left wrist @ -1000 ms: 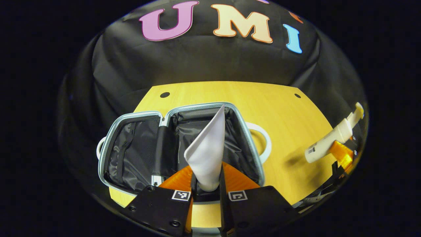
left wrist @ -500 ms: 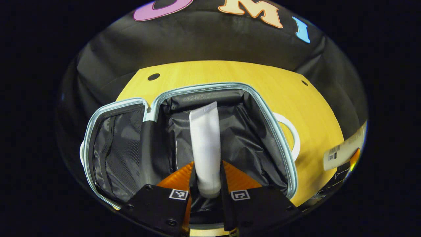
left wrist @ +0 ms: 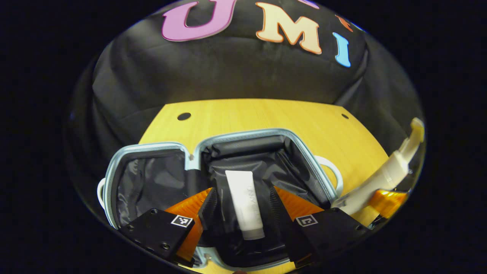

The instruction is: First open the suitcase, pack the skin care products into it, and then close the suitcase.

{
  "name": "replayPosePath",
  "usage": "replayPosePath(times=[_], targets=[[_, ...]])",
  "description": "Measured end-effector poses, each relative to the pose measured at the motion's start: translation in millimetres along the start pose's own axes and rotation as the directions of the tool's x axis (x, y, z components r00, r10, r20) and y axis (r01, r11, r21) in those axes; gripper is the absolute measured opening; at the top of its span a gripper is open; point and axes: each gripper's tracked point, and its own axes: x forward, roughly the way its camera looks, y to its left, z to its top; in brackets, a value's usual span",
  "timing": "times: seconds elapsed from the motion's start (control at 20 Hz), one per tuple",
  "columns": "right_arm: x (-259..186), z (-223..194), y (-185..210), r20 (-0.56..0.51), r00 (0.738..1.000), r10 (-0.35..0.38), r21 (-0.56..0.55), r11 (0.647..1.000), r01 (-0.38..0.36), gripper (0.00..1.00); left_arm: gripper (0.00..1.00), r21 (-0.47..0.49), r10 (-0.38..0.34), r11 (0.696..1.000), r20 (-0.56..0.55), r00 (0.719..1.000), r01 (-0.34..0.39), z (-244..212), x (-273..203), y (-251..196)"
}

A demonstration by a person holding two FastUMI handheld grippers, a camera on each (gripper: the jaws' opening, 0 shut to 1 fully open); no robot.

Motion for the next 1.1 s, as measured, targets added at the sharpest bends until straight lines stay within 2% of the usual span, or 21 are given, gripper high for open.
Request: replayPosePath(times=[0.15,0.3,0.55,0.6,0.75,0.85,0.9,1.05,1.1], targets=[[29,-30,15,-0.125,0.992,-0.004,0.005,1.0,0.004,0.59,0.83,-0.03,0.09,0.996,0.084,0.992,-0.088,13,-25,50],[52,-58,30,-0.248,0.969,0.002,0.037,0.999,0.008,0.6,0.85,-0.101,0.184,0.98,0.144,0.972,-0.17,12,-52,102],[91,-49,30,-0.273,0.96,-0.06,0.035,0.997,0.072,0.6,0.89,-0.256,0.34,0.919,0.135,0.931,-0.299,-15,-81,185],[95,-53,30,-0.286,0.956,-0.063,0.036,0.996,0.077,0.6,0.87,-0.27,0.362,0.908,0.123,0.924,-0.32,-21,-85,199],[98,-52,25,-0.286,0.955,-0.085,0.025,0.995,0.096,0.72,0.87,-0.292,0.431,0.874,0.097,0.897,-0.388,-32,-91,243],[94,-46,28,-0.269,0.96,-0.079,0.02,0.996,0.088,0.94,0.86,-0.307,0.475,0.85,0.092,0.875,-0.429,-32,-96,277],[89,-41,25,-0.252,0.964,-0.085,0.005,0.996,0.089,1.0,0.87,-0.322,0.488,0.838,0.084,0.869,-0.44,-34,-98,289],[74,-22,17,-0.187,0.976,-0.114,-0.016,0.993,0.113,0.99,0.84,-0.323,0.482,0.832,0.02,0.876,-0.45,-54,-86,319],[67,-18,13,-0.169,0.978,-0.123,-0.015,0.992,0.123,0.96,0.87,-0.308,0.485,0.832,-0.003,0.875,-0.462,-61,-79,329]])
